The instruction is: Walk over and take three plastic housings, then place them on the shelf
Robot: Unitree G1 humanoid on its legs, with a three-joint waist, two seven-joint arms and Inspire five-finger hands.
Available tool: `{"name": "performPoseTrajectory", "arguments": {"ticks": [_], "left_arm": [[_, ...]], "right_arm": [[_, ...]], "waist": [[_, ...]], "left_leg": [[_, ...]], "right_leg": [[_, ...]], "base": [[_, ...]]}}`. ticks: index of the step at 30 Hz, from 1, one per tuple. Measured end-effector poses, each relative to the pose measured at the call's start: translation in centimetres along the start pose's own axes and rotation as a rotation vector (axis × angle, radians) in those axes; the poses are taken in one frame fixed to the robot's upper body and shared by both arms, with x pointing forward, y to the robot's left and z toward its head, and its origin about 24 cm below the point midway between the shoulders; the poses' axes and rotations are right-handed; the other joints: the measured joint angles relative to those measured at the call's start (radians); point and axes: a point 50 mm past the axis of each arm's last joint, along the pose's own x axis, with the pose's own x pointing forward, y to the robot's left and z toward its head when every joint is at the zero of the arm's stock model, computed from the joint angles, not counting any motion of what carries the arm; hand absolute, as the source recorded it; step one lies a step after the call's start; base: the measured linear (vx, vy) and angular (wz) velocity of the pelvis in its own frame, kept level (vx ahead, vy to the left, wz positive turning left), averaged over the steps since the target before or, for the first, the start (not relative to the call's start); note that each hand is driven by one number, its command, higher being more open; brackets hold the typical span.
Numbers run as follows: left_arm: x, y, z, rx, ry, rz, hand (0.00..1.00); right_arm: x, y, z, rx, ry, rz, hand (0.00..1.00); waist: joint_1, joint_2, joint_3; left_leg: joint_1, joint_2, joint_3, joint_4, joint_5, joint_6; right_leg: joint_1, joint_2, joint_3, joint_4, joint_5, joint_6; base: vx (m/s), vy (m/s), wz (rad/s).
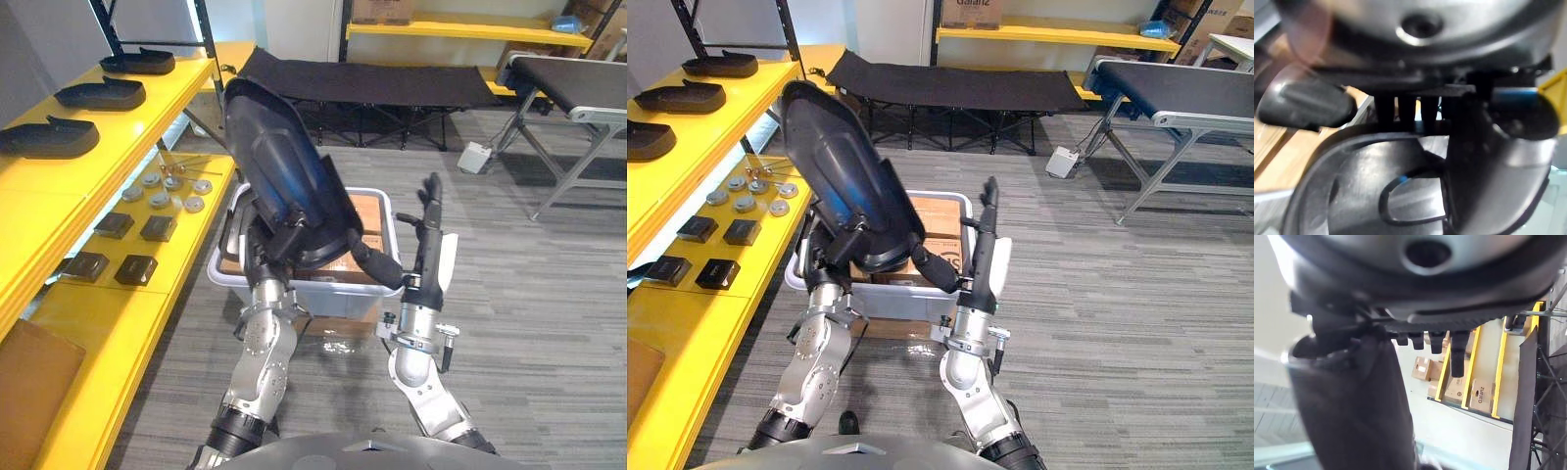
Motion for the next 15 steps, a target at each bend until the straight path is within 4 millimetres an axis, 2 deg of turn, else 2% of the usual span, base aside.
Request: {"name": "performPoseTrajectory", "arguments": {"ticks": [6, 10, 15], "left_arm": [[-0.3, 3.4, 0.3, 0.269, -0.084, 0.212, 0.0], [-0.4, 4.7, 0.8, 0.3, -0.112, 0.264, 0.0], [-1.1, 5.9, 2.5, 0.264, -0.186, 0.228, 0.0]], "right_arm": [[0.6, -1.4, 0.4, 0.206, 0.104, -0.009, 1.0], [0.4, -2.2, -0.4, 0.308, 0.188, -0.021, 1.0], [-0.8, -5.5, -2.9, 0.295, 0.362, -0.134, 1.0]], "waist": [[-0.004, -0.002, -0.003], [-0.007, 0.0, -0.008], [-0.019, 0.001, -0.009]], "left_leg": [[0.001, 0.0, 0.0, 0.0, 0.0, 0.0], [0.001, 0.0, 0.001, 0.0, 0.0, -0.001], [0.0, 0.0, 0.007, 0.0, -0.002, -0.001]], "right_leg": [[-0.001, 0.0, 0.0, 0.0, -0.001, -0.001], [-0.001, -0.001, 0.0, -0.001, -0.001, -0.002], [-0.004, -0.001, 0.005, -0.001, -0.001, -0.002]], "base": [[0.0, 0.0, 0.0], [0.0, 0.0, 0.0], [0.0, 0.0, -0.03]]}}
